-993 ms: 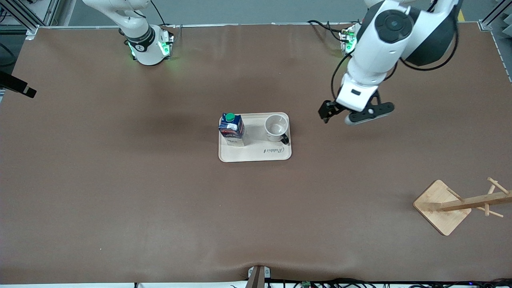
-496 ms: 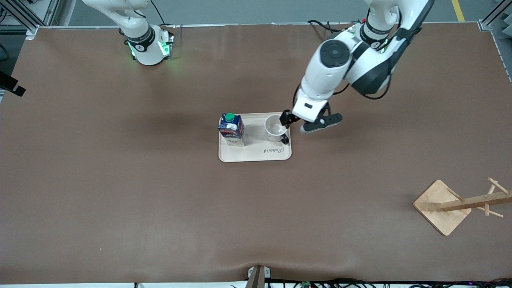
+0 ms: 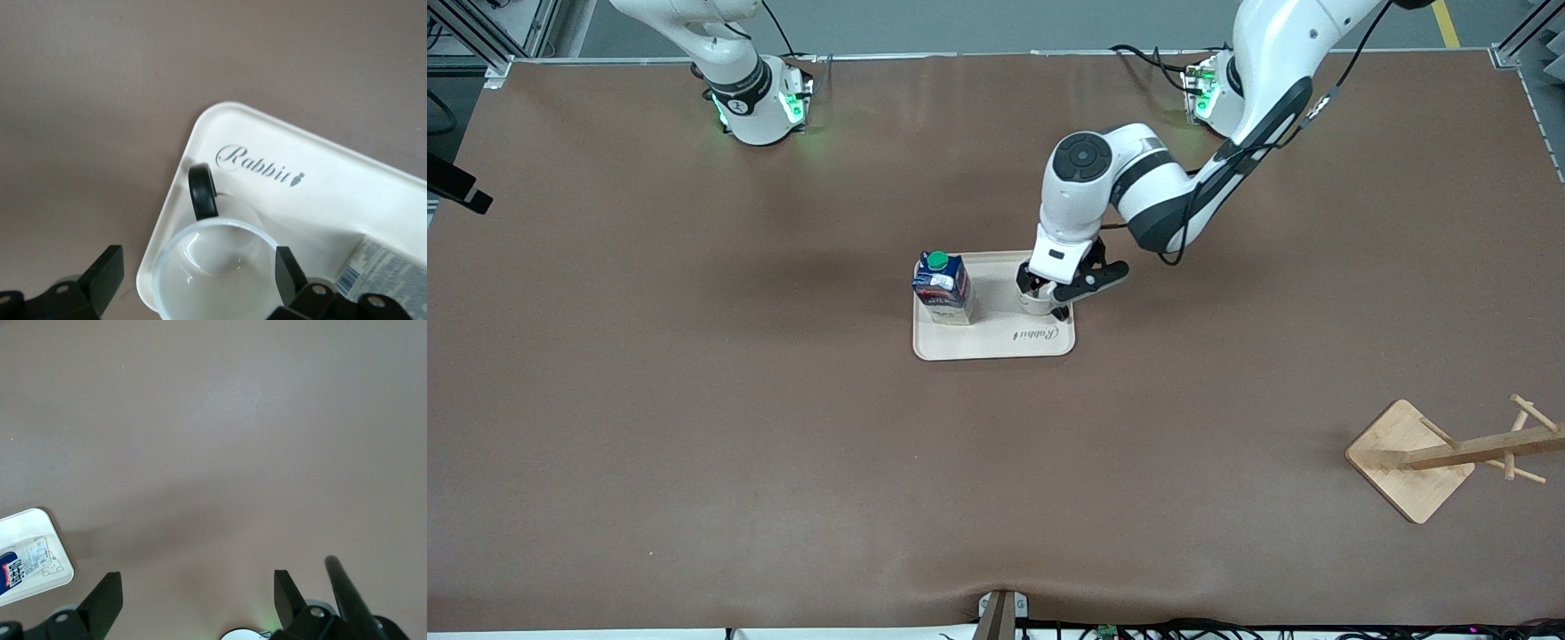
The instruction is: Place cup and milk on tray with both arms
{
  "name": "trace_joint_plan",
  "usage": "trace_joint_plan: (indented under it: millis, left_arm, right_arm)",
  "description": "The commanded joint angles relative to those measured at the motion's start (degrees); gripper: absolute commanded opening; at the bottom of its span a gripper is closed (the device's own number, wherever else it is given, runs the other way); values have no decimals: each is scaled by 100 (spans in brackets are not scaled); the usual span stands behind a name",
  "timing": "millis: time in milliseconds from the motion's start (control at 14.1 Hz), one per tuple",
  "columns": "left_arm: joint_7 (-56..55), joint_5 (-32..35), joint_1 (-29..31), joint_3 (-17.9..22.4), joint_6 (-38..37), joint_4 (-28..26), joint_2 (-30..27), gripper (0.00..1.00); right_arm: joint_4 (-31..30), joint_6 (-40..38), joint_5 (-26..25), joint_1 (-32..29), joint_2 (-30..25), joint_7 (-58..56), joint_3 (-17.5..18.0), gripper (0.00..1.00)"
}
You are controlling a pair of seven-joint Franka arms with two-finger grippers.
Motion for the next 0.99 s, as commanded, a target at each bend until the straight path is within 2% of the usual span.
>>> trace_joint_plan:
  millis: [0,71,213,426,638,922]
  left_arm:
    - [-397,142,-39,-16,5,-184,-62,100]
    - [-581,142,-56,-25,5,-298,-97,100]
    - [-863,142,-109,-25,14,-466,-115,89]
    - [-1206,142,-249,-25,14,-493,-53,78]
    - [-1225,142,-241,-25,5,-475,-62,78]
    - [-1041,142,-144,-25,-170,-388,-377,87]
  right_arm:
    - [-50,-21,81,65,-131,-40,4,100]
    - [-76,-21,81,74,-131,-40,4,100]
    - [-76,5,81,75,-131,-48,4,100]
    - [-85,-13,81,66,-131,-48,4,100]
    - [-76,5,81,57,-131,-214,4,100]
    - [-85,-30,81,4,-122,-330,-40,100]
